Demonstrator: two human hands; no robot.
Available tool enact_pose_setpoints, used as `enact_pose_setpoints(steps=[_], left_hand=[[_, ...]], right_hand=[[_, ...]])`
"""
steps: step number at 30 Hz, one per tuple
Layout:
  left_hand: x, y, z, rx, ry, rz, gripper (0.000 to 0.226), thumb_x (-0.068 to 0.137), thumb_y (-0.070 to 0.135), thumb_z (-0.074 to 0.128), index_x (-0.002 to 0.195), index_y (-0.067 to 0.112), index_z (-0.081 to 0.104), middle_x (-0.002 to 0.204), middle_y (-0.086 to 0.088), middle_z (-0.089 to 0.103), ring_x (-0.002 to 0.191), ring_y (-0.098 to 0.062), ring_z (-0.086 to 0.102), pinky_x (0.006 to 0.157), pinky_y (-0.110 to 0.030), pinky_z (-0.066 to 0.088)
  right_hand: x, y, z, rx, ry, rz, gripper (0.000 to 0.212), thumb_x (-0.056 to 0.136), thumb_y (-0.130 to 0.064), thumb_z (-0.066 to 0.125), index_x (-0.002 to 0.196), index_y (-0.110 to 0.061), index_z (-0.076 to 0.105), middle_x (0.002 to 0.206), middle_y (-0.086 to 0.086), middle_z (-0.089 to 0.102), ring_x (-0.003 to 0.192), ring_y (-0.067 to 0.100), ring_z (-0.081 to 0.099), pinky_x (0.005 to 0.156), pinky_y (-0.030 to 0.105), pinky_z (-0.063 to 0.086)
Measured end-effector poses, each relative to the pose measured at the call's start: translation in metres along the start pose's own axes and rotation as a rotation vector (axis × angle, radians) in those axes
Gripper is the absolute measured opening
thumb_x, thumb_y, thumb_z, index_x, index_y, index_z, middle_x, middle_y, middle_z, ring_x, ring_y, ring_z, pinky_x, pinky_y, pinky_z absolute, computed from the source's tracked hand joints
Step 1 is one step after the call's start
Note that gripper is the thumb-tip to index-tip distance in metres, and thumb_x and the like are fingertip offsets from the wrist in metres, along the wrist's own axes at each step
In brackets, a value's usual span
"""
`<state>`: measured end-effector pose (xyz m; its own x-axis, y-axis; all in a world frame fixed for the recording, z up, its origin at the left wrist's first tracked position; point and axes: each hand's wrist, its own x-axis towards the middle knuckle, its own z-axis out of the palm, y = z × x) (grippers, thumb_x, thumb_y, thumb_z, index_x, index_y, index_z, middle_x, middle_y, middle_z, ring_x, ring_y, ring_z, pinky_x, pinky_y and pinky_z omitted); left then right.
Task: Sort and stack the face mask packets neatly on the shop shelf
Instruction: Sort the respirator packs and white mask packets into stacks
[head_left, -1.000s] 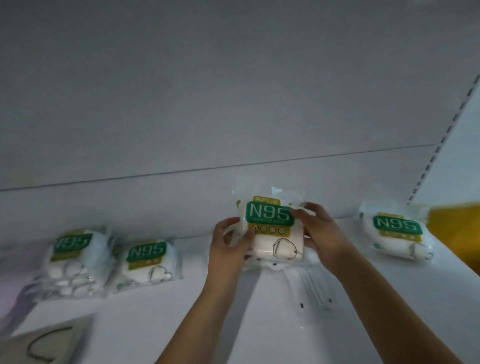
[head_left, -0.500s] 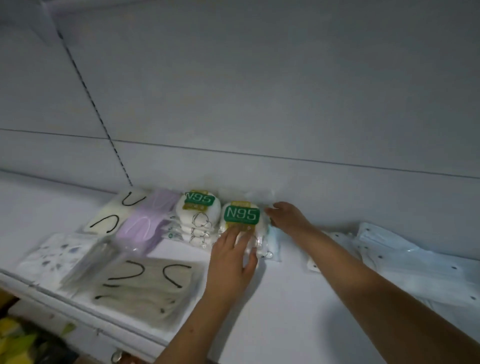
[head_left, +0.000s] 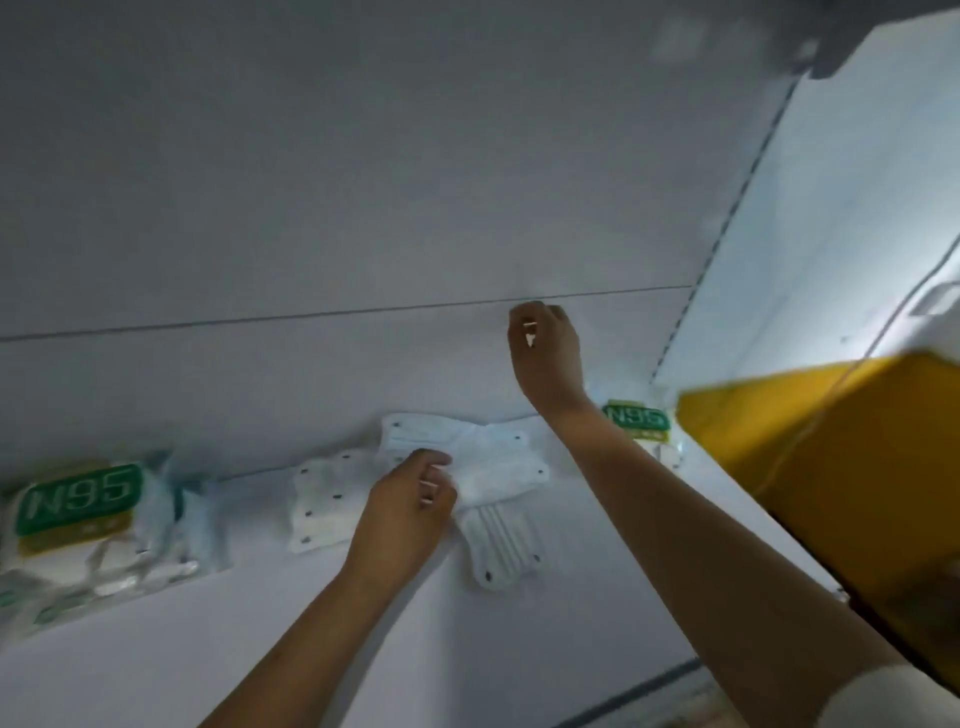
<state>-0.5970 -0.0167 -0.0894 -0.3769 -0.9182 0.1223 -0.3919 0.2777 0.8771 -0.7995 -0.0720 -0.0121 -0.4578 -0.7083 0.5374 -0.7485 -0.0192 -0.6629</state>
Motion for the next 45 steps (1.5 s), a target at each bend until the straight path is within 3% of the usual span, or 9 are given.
enact_pose_setpoints(steps=[3, 6, 10, 17, 21, 27, 34, 39, 45], left_hand=[[0.031, 0.033, 0.064, -0.096, -0.161, -0.034, 0.030, 0.088, 0.032, 0.053, 0.115, 0.024, 0.065, 0.105, 0.001, 0.072, 0.092, -0.012, 0.069, 0.083, -0.030, 0.055], [0.057, 0.054, 0.117, -0.041, -0.308, -0.106, 0.043, 0.096, 0.022, 0.058, 0.139, 0.014, 0.054, 0.137, -0.004, 0.059, 0.123, -0.017, 0.057, 0.098, -0.024, 0.040], [0.076, 0.067, 0.162, -0.156, -0.446, -0.301, 0.065, 0.081, 0.041, 0.066, 0.137, 0.013, 0.048, 0.136, -0.005, 0.054, 0.118, -0.021, 0.057, 0.095, -0.031, 0.043], [0.089, 0.056, 0.182, -0.592, -0.262, -0.580, 0.037, 0.091, 0.028, 0.070, 0.117, 0.002, 0.064, 0.098, -0.011, 0.065, 0.079, -0.019, 0.058, 0.067, -0.028, 0.048], [0.083, 0.066, 0.152, -0.727, -0.064, -0.549, 0.040, 0.090, 0.020, 0.072, 0.124, 0.011, 0.052, 0.119, -0.012, 0.062, 0.100, -0.021, 0.062, 0.088, -0.032, 0.053], [0.053, 0.075, 0.058, -1.011, 0.154, -0.463, 0.049, 0.089, 0.014, 0.073, 0.129, 0.017, 0.045, 0.114, -0.014, 0.069, 0.097, -0.026, 0.072, 0.075, -0.035, 0.061], [-0.022, 0.009, -0.095, -0.610, 0.616, -0.243, 0.037, 0.091, 0.016, 0.070, 0.119, 0.032, 0.052, 0.113, 0.006, 0.066, 0.097, -0.009, 0.070, 0.068, -0.022, 0.058], [-0.068, -0.039, -0.167, 0.163, 0.982, -0.146, 0.037, 0.092, 0.031, 0.061, 0.127, 0.019, 0.059, 0.122, 0.004, 0.056, 0.115, -0.009, 0.051, 0.099, -0.025, 0.042], [-0.086, -0.093, -0.182, 0.547, 0.657, -0.104, 0.048, 0.091, 0.031, 0.043, 0.134, 0.014, 0.059, 0.135, -0.007, 0.057, 0.122, -0.026, 0.054, 0.098, -0.044, 0.049]], right_hand=[[0.006, 0.077, -0.056, -0.234, -0.015, 0.306, 0.037, 0.097, -0.022, 0.055, 0.131, -0.007, 0.054, 0.131, 0.019, 0.050, 0.113, 0.037, 0.056, 0.100, 0.039, 0.042], [-0.004, 0.142, -0.093, -0.452, -0.158, 0.614, 0.066, 0.096, -0.037, 0.058, 0.148, -0.007, 0.031, 0.145, 0.022, 0.039, 0.129, 0.041, 0.043, 0.105, 0.044, 0.038], [-0.012, 0.175, -0.107, -0.189, -0.229, 0.775, 0.078, 0.094, -0.035, 0.065, 0.151, -0.003, 0.023, 0.141, 0.018, 0.048, 0.127, 0.035, 0.050, 0.087, 0.035, 0.045], [-0.016, 0.183, -0.099, 0.254, -0.136, 0.915, 0.047, 0.086, -0.043, 0.072, 0.103, 0.000, 0.065, 0.097, 0.011, 0.071, 0.085, 0.029, 0.069, 0.075, 0.038, 0.059], [-0.014, 0.145, -0.096, 0.616, -0.106, 0.854, 0.044, 0.090, -0.031, 0.071, 0.128, -0.016, 0.054, 0.109, 0.012, 0.071, 0.089, 0.030, 0.072, 0.068, 0.042, 0.061], [-0.018, 0.051, -0.051, 0.839, -0.265, 0.681, 0.024, 0.097, -0.028, 0.062, 0.118, -0.017, 0.059, 0.105, 0.014, 0.073, 0.088, 0.031, 0.074, 0.073, 0.045, 0.060], [-0.074, -0.072, 0.057, 0.776, -0.810, 0.493, 0.027, 0.094, -0.025, 0.065, 0.119, -0.014, 0.062, 0.106, 0.006, 0.075, 0.094, 0.024, 0.073, 0.080, 0.041, 0.059], [-0.104, -0.150, 0.138, 0.666, -0.873, 0.345, 0.027, 0.092, -0.031, 0.067, 0.115, -0.018, 0.060, 0.106, 0.003, 0.072, 0.094, 0.023, 0.071, 0.087, 0.044, 0.058], [-0.111, -0.200, 0.193, 0.400, -1.043, 0.148, 0.053, 0.092, -0.054, 0.053, 0.115, -0.008, 0.065, 0.097, 0.007, 0.072, 0.090, 0.024, 0.068, 0.090, 0.042, 0.055]])
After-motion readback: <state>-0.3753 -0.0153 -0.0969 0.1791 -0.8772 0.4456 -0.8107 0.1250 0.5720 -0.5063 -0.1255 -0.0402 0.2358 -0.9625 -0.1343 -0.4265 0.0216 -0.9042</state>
